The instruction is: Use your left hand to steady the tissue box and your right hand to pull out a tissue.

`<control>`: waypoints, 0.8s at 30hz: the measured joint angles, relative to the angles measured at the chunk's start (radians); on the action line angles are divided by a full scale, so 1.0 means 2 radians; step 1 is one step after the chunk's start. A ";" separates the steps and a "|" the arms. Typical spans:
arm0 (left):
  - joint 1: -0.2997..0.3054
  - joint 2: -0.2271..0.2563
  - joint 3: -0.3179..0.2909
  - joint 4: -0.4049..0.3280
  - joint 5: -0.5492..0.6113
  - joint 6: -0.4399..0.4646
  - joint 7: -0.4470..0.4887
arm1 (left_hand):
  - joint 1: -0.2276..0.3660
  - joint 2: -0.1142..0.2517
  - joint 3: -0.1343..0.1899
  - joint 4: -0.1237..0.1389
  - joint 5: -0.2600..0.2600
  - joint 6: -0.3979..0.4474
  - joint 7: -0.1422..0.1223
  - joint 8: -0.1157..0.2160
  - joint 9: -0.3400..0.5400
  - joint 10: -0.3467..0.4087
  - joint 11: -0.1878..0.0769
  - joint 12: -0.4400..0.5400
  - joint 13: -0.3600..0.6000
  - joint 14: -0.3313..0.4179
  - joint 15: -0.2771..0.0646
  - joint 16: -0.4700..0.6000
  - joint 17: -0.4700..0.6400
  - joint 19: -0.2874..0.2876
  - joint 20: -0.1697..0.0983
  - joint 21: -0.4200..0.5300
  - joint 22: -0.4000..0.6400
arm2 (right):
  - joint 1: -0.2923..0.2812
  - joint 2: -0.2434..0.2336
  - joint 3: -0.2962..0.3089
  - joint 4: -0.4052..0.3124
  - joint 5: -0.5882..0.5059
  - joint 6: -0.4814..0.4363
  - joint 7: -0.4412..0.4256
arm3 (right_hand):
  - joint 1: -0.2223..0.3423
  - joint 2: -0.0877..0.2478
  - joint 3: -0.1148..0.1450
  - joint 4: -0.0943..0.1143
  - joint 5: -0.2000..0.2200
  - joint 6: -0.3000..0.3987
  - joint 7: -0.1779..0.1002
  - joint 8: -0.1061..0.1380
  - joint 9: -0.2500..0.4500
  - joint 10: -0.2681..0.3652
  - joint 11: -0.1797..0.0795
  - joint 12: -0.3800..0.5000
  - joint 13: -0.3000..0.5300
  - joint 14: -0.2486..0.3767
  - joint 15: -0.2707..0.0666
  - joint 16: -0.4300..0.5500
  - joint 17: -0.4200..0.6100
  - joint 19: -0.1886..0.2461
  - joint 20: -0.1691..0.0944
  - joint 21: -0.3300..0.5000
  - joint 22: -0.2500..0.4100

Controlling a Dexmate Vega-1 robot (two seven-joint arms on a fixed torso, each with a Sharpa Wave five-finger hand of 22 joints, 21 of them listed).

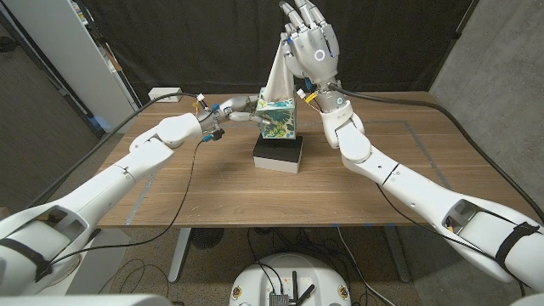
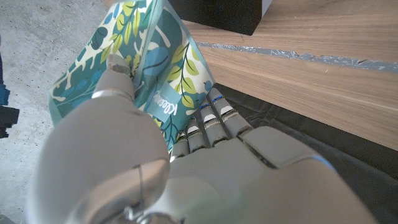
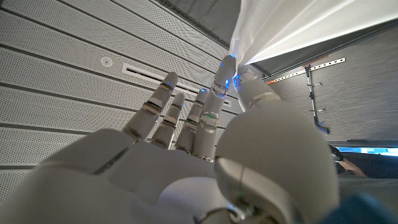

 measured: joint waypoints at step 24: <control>-0.014 -0.004 0.004 0.021 -0.004 -0.010 -0.015 | 0.002 0.001 0.002 -0.002 0.000 0.000 0.000 -0.001 0.000 0.000 0.000 0.000 0.000 0.000 0.000 0.000 0.000 -0.001 -0.001 0.000 0.000 | 0.034 0.031 -0.013 0.051 0.025 -0.040 -0.057 | -0.005 0.003 0.008 0.001 0.000 -0.003 -0.003 0.004 0.000 -0.002 -0.002 -0.003 0.000 0.000 0.000 -0.004 0.002 0.000 0.000 -0.002 0.001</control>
